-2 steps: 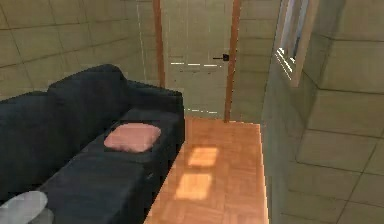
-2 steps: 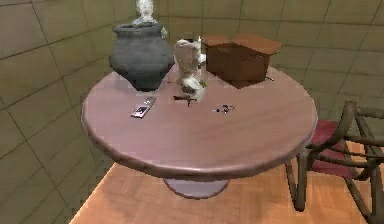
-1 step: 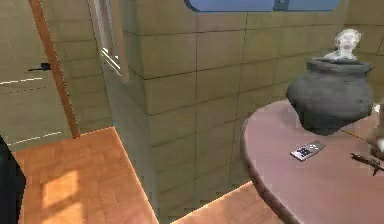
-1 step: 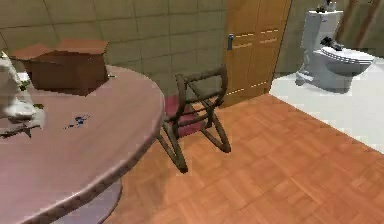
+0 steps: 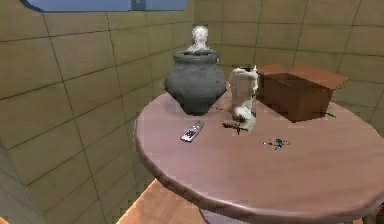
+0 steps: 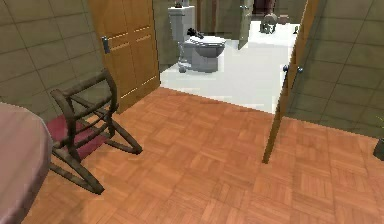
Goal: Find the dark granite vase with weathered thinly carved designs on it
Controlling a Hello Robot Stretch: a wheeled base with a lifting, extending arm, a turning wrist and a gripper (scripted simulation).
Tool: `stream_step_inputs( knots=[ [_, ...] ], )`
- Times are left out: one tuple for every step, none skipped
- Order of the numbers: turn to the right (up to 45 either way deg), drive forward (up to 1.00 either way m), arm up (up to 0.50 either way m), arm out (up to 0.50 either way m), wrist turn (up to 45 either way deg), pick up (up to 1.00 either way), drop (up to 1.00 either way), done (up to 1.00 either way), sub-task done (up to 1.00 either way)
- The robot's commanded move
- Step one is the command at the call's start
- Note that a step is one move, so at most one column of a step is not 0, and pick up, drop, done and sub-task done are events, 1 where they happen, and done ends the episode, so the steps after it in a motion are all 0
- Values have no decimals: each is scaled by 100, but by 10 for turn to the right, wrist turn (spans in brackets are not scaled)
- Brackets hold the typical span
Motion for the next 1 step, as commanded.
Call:
stream_step_inputs(
  knots=[
    [0, 0, 0, 0, 0, 0, 0, 100, 0]
  ],
)
